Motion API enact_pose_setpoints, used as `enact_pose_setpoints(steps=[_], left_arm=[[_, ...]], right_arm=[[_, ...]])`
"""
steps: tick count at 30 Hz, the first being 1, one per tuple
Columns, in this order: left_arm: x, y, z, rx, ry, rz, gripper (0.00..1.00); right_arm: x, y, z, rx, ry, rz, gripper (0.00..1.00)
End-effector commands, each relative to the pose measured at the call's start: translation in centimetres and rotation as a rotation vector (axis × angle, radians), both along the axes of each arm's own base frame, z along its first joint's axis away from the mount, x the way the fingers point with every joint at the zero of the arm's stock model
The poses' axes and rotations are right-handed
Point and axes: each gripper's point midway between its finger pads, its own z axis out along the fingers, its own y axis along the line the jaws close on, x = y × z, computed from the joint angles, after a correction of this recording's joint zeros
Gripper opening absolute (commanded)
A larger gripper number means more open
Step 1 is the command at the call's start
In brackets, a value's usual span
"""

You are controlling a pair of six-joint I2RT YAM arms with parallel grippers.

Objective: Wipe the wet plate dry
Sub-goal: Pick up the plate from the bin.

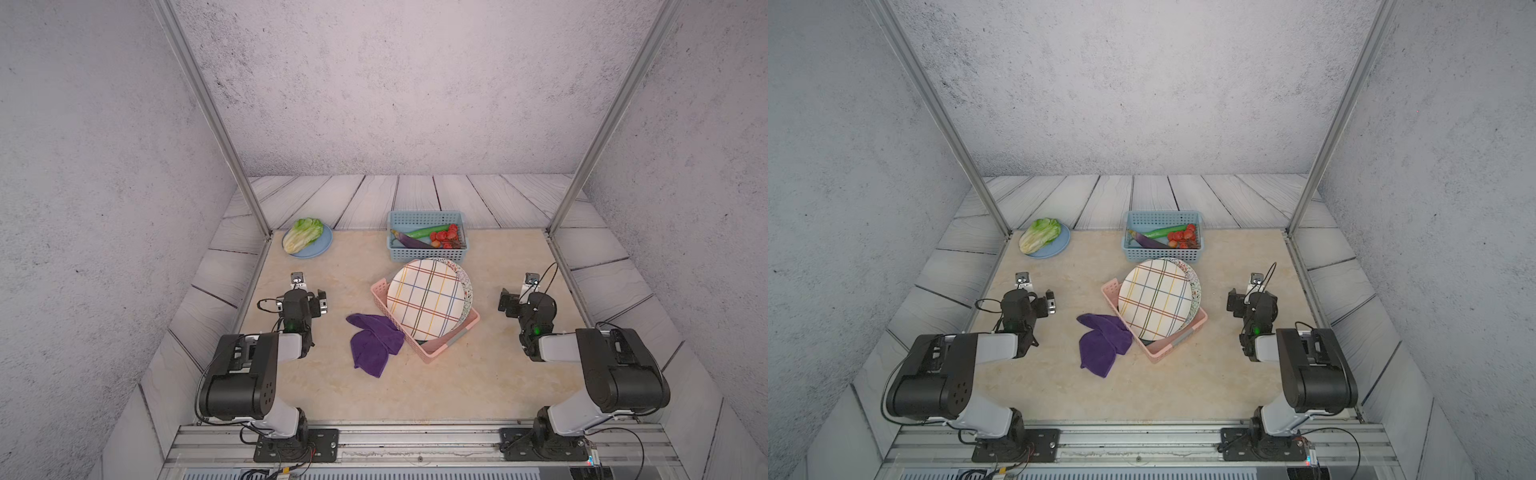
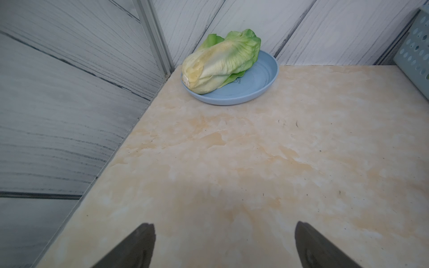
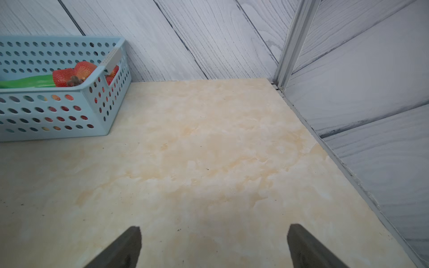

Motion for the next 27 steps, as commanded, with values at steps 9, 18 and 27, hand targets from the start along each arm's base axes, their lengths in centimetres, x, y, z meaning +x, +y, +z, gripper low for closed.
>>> enact_pose_setpoints(steps=[9, 18, 27], left_arm=[[-0.1, 0.0, 0.3, -0.005, -0.013, -0.001, 0.99], [-0.3, 0.4, 1.8, 0.005, -0.036, 0.023, 0.99], [-6.8, -6.3, 8.4, -0.678, 0.095, 0.063, 0.9]], right_arm=[[0.3, 0.2, 0.2, 0.0, -0.006, 0.004, 0.99], [-0.3, -2.2, 3.9, -0.004, 0.001, -0.146, 0.99], [-3.4, 8.3, 12.5, 0.631, 0.336, 0.18, 0.78]])
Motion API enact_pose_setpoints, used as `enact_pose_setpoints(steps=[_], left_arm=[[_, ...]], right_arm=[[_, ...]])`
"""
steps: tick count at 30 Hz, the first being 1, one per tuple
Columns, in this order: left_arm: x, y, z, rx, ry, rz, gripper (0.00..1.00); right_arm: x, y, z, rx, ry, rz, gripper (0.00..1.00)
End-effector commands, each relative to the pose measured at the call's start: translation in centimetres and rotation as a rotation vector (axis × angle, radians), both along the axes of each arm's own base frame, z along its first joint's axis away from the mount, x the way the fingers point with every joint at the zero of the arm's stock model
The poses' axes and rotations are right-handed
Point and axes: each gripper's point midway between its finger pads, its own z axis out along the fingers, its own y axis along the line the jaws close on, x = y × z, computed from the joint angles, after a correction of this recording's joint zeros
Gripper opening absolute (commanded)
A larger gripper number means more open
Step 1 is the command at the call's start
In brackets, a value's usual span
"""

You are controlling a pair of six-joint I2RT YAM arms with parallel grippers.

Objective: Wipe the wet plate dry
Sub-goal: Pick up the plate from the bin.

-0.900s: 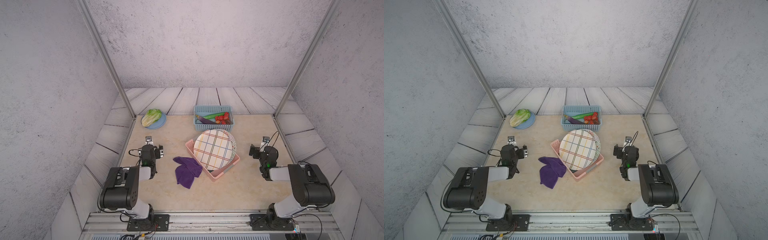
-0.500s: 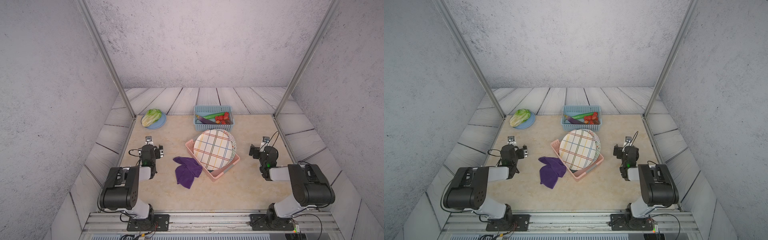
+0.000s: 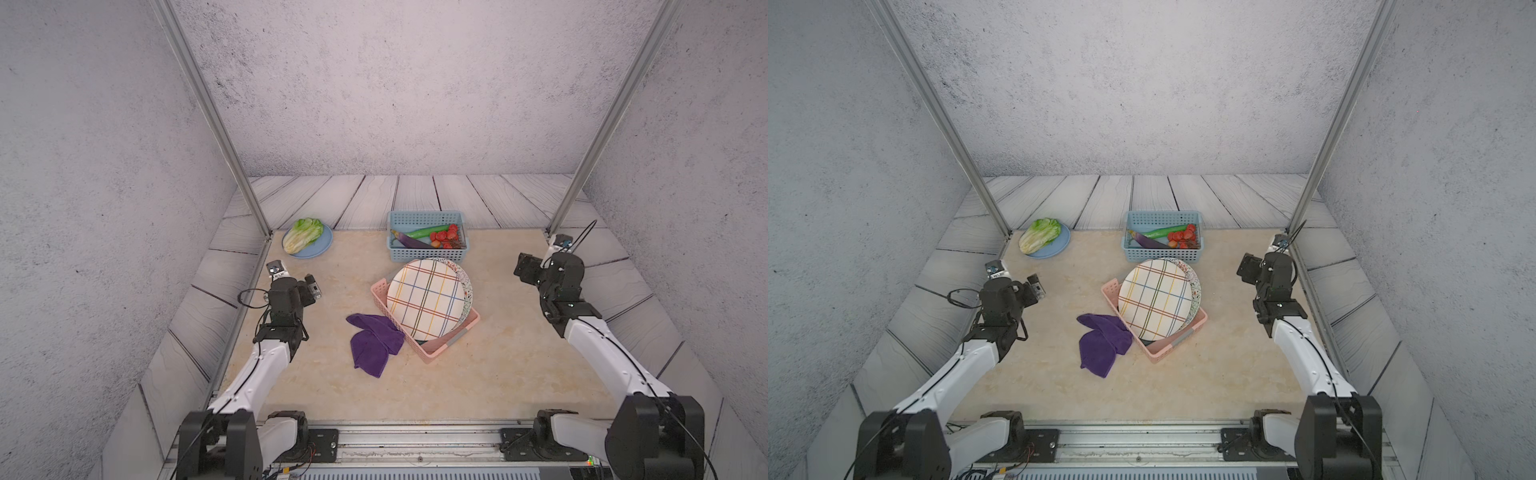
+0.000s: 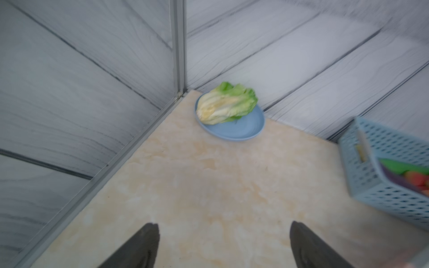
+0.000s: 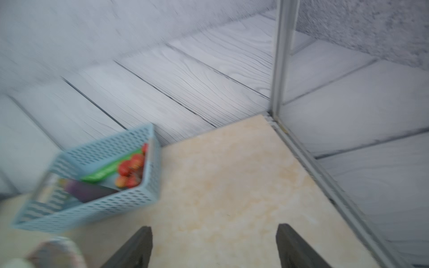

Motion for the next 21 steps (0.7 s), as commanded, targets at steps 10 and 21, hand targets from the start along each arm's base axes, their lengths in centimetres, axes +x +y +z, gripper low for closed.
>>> enact_pose_setpoints(steps=[10, 21], left_arm=[[-7.4, -14.9, -7.6, -0.377, 0.46, -0.427, 0.37], [-6.1, -19.7, -11.0, -0.349, 0.588, -0.567, 0.21]], right_arm=[[-5.3, 16.0, -7.3, 0.26, 0.536, 0.552, 0.51], [-3.9, 19.4, -10.8, 0.211, 0.642, 0.648, 0.66]])
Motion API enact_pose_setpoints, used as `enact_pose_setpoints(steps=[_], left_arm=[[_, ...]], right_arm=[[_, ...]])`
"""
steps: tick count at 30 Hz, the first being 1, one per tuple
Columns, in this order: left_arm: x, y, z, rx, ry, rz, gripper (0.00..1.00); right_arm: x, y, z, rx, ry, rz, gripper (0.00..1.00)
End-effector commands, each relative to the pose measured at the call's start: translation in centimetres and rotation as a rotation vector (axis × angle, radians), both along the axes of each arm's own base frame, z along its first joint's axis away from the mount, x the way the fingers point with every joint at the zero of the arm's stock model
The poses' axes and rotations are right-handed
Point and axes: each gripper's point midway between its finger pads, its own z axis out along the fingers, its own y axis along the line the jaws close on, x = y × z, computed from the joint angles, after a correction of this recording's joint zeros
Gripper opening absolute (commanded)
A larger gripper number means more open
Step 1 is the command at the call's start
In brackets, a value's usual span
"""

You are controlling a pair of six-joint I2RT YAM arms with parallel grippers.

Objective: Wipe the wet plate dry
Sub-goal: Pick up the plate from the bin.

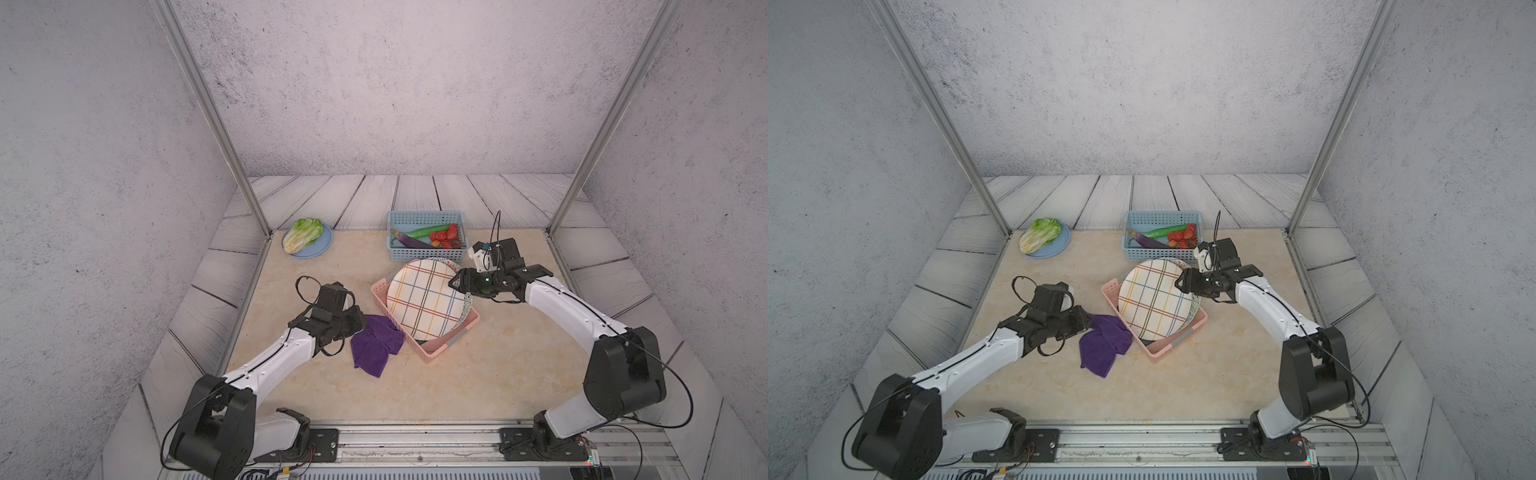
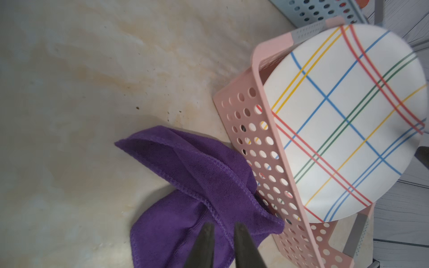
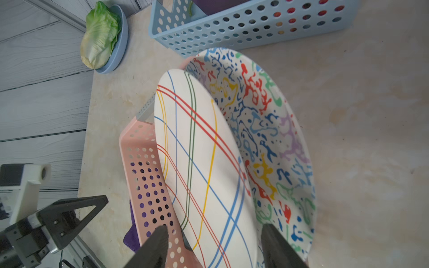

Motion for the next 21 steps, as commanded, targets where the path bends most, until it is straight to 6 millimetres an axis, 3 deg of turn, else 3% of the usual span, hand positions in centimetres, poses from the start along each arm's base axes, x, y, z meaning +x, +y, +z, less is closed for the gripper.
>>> enact_pose_setpoints(steps=[1, 5, 10, 14, 18, 21], left_arm=[[1.1, -2.3, 1.1, -0.032, -0.041, -0.061, 0.21], [2.1, -4.5, -0.1, -0.049, -0.019, -0.104, 0.21], [3.2, -6.7, -1.4, -0.06, -0.006, -0.142, 0.19], [3.6, -7.8, -1.2, -0.067, -0.027, -0.156, 0.18], [3.5, -7.6, -0.8, -0.052, -0.053, -0.134, 0.19], [3.0, -6.2, -0.5, -0.009, -0.077, -0.099, 0.19]], right_arm=[[-0.2, 1.3, -0.5, 0.025, 0.028, 0.072, 0.66], [-0.8, 2.8, -1.0, 0.087, 0.068, 0.143, 0.61], [-2.0, 4.0, 1.1, 0.181, 0.047, 0.186, 0.52], [-2.8, 4.5, 2.3, 0.238, -0.004, 0.168, 0.5], [-2.3, 4.9, 0.2, 0.249, 0.014, 0.108, 0.52], [-1.7, 5.1, -1.1, 0.23, 0.029, 0.078, 0.51]])
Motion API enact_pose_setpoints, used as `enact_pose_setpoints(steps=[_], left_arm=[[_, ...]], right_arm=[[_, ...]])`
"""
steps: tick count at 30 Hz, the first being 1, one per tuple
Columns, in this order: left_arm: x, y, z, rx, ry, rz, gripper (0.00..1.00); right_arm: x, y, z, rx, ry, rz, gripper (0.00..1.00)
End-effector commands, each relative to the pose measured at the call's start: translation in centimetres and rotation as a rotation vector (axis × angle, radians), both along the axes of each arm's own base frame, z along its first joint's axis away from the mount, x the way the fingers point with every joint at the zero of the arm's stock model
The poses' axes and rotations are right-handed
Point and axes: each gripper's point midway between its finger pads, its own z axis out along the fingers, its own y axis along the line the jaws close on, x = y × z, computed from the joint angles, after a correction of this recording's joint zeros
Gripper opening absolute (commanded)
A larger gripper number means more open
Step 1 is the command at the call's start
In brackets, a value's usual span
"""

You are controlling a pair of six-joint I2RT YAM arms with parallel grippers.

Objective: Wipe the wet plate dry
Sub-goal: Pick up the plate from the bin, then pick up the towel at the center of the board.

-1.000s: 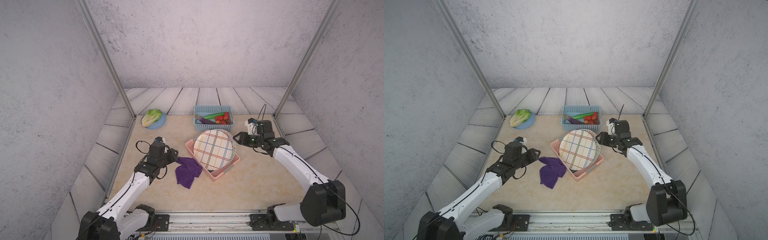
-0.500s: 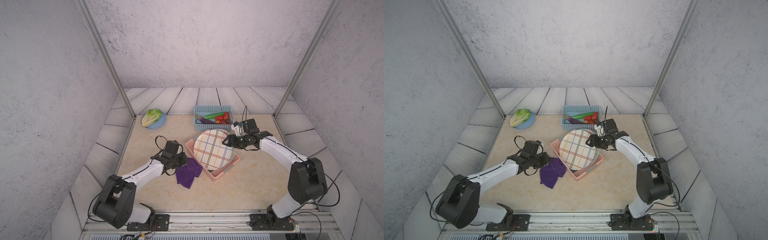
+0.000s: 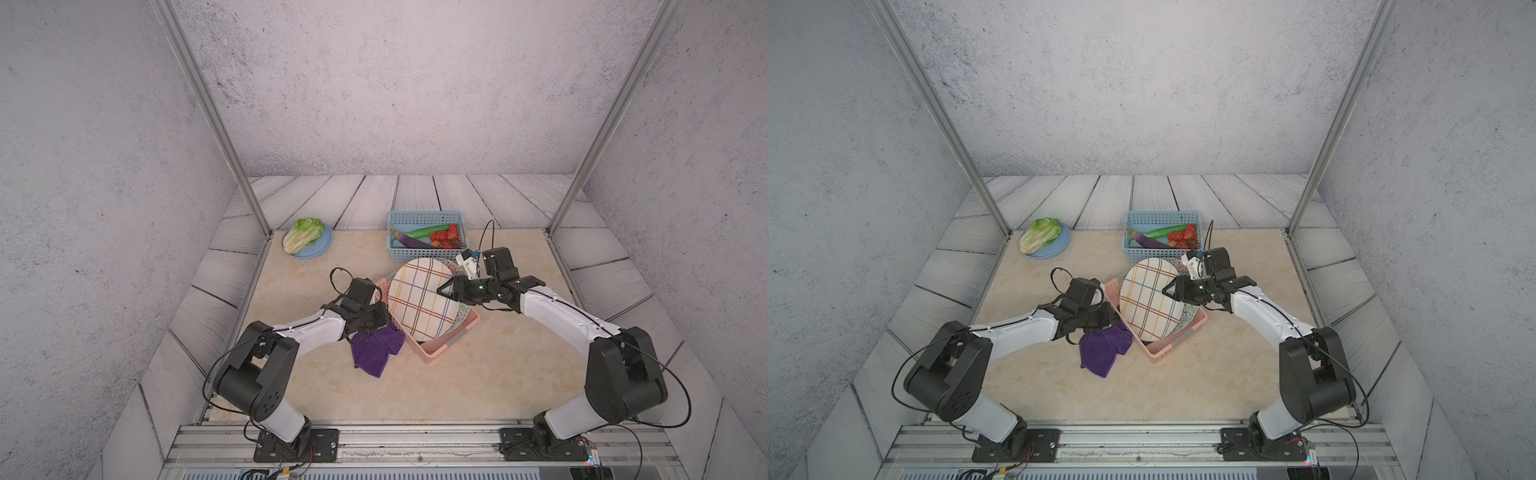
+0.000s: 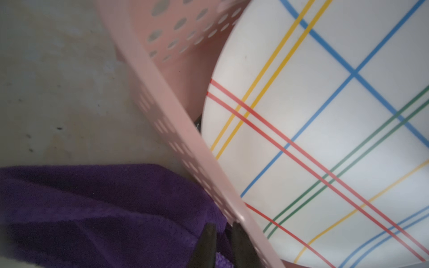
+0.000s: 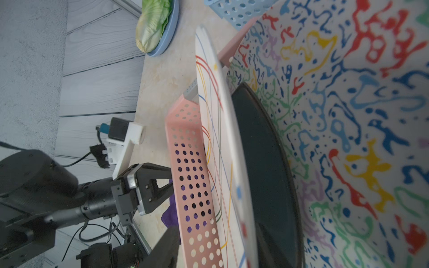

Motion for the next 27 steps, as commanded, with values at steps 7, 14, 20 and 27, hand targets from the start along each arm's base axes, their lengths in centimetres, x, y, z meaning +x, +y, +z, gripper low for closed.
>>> enact_pose_setpoints(steps=[7, 14, 20, 27], left_arm=[[-2.2, 4.0, 2.1, 0.098, -0.147, 0.065, 0.19], [-5.6, 6.4, 1.4, 0.302, -0.146, 0.02, 0.3], [-5.8, 6.6, -1.1, 0.492, -0.125, -0.016, 0.61], [-4.9, 2.8, -3.1, 0.383, -0.101, -0.099, 0.92]], right_arm=[[1.0, 1.8, 0.2, 0.039, -0.019, -0.016, 0.12], [-0.7, -0.6, 6.4, 0.025, -0.19, -0.081, 0.0], [-4.1, -2.6, 11.5, 0.085, -0.315, -0.131, 0.0], [-6.5, -3.6, 13.1, 0.104, -0.332, -0.137, 0.0]])
